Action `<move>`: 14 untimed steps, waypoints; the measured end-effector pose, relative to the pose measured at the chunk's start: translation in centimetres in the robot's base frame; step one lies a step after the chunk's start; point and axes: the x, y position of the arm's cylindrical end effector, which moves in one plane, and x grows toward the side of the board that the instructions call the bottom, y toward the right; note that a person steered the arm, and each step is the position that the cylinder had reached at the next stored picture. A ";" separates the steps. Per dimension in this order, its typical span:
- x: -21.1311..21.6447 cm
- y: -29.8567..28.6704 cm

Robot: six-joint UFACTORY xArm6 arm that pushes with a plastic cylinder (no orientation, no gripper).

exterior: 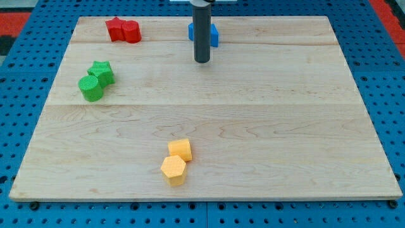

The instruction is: Move the green star to the center right of the board

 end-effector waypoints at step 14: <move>3.7 -19.0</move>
